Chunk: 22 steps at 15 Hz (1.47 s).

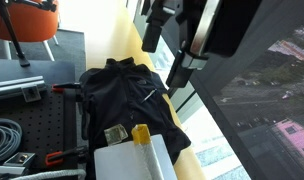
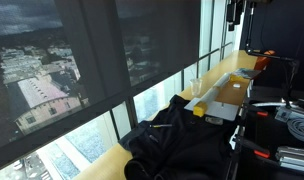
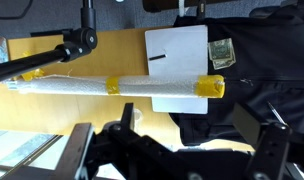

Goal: Close the zipper on the black jacket.

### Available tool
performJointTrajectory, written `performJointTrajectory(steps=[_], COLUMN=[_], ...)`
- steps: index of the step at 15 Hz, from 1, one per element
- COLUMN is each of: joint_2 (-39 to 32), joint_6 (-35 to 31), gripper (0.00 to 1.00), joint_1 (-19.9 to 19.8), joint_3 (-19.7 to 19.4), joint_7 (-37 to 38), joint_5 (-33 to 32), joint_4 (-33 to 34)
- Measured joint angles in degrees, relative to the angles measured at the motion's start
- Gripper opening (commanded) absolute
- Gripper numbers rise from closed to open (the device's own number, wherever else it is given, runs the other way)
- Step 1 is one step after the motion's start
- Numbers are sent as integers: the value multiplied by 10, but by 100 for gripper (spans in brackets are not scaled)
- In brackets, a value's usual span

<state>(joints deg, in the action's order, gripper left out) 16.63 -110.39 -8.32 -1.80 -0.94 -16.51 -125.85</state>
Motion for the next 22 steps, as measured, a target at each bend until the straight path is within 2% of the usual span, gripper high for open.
performJointTrajectory(steps=[18,22], joint_2=[0,1], joint_6=[0,-11], gripper=[100,100], joint_1=[0,17], joint_3=[0,2], joint_7=[0,1], joint_5=[0,0], joint_4=[0,-17])
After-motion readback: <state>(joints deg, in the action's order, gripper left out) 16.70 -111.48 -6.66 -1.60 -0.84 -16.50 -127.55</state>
